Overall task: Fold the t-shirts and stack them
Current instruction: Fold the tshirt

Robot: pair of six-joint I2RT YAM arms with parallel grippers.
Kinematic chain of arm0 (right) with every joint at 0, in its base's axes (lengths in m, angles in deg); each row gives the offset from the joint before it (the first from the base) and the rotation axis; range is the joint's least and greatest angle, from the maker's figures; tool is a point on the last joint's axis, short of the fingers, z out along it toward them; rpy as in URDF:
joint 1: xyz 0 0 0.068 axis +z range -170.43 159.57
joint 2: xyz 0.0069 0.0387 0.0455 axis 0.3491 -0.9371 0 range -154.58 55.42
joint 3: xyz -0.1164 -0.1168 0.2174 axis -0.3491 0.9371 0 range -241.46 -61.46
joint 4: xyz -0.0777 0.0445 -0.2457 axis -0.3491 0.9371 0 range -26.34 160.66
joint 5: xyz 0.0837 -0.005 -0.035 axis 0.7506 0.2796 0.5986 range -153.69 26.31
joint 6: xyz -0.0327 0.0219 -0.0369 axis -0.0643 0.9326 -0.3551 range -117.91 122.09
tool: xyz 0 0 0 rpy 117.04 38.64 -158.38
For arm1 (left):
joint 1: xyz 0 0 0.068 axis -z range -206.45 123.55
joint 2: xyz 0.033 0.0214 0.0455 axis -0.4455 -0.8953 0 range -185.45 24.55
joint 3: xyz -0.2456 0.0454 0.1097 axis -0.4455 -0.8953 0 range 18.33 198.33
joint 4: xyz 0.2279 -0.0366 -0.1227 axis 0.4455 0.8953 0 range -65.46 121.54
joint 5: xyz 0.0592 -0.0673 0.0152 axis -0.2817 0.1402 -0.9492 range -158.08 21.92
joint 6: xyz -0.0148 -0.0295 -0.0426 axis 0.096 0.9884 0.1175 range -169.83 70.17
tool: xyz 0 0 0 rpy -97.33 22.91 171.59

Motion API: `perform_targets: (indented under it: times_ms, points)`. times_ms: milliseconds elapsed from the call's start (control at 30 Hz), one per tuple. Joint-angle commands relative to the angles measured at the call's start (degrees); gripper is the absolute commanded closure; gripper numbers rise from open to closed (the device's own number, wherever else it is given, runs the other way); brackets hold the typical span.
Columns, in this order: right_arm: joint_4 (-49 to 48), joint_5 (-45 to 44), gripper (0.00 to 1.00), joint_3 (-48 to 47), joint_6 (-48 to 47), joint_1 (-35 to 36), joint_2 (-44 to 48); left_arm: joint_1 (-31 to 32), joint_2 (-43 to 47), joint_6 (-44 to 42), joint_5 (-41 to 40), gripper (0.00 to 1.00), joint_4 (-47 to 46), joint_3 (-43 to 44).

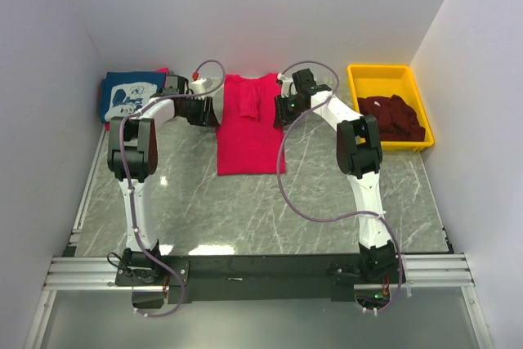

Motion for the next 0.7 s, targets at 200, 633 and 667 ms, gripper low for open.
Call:
perform_targets:
  times_ms: [200,633,667]
  points:
    - [-1.6,1.6,0.72,-1.9,0.7,-0.2,1.1,0.8,-1.9,1.0,1.4,0.55,1.0,3.9]
    - [-1.9,2.2,1.00,-1.4,0.9,-0.3,2.4,1.8,-2.1,0.7,4.8,0.82,1.0,5.0]
    - [-1.9,2.2,1.00,-1.3,0.9,-0.4,2.5,1.8,-2.2,0.7,4.8,0.85,1.1,5.1]
